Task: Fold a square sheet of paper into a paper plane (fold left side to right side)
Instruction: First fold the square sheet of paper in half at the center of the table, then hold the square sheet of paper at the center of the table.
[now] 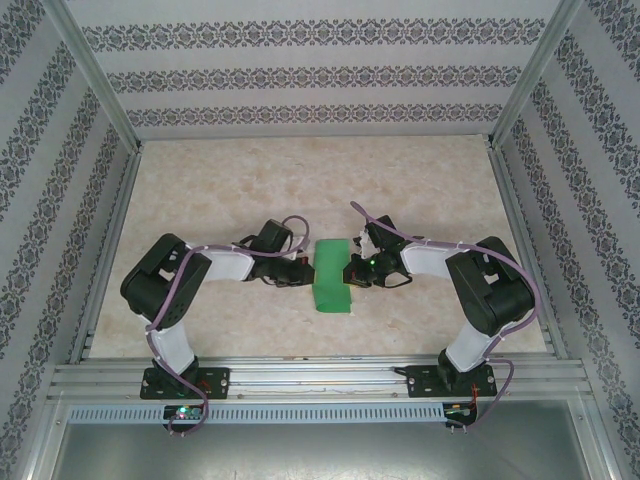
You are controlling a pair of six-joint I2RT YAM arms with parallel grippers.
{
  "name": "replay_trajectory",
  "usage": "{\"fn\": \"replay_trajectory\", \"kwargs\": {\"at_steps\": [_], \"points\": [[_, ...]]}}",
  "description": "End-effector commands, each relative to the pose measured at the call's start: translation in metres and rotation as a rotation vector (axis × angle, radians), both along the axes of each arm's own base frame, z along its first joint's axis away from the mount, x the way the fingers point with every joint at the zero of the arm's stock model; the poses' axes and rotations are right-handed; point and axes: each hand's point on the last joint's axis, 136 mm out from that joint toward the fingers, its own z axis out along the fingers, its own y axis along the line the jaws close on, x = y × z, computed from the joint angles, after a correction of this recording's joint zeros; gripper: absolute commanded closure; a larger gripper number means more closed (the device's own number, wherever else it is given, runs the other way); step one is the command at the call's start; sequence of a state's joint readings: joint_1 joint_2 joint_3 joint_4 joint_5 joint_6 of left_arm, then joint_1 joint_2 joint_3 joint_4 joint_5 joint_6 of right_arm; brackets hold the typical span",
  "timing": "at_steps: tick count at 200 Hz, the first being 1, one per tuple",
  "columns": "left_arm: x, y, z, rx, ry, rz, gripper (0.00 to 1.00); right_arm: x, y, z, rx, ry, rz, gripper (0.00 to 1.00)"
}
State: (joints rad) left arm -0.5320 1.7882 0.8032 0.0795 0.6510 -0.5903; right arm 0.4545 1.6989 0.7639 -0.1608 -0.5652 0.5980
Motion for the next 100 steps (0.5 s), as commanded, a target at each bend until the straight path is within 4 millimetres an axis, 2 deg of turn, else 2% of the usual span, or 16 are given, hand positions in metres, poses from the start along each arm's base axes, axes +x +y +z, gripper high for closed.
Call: {"fn": "replay_trajectory", "kwargs": {"at_steps": [1,25,57,74,100], "points": [[-0.003,0.038,-0.016,0.116,0.024,0.077,0.94,-0.036,-0.048,-0.052,-0.262,0.134,-0.028,1.0],[0.0,0.032,0.01,0.071,-0.039,0.059,0.96,-0.033,-0.045,-0.049,-0.248,0.125,-0.03,1.0],[0.0,0.001,0.043,-0.01,-0.107,-0.016,0.97,-0.032,-0.045,-0.046,-0.244,0.118,-0.033,1.0],[-0.001,-0.017,0.047,-0.033,-0.108,-0.054,0.97,-0.032,-0.045,-0.046,-0.244,0.119,-0.033,1.0],[-0.002,-0.036,0.038,-0.03,-0.093,-0.086,0.97,-0.033,-0.044,-0.047,-0.245,0.122,-0.032,1.0]]}}
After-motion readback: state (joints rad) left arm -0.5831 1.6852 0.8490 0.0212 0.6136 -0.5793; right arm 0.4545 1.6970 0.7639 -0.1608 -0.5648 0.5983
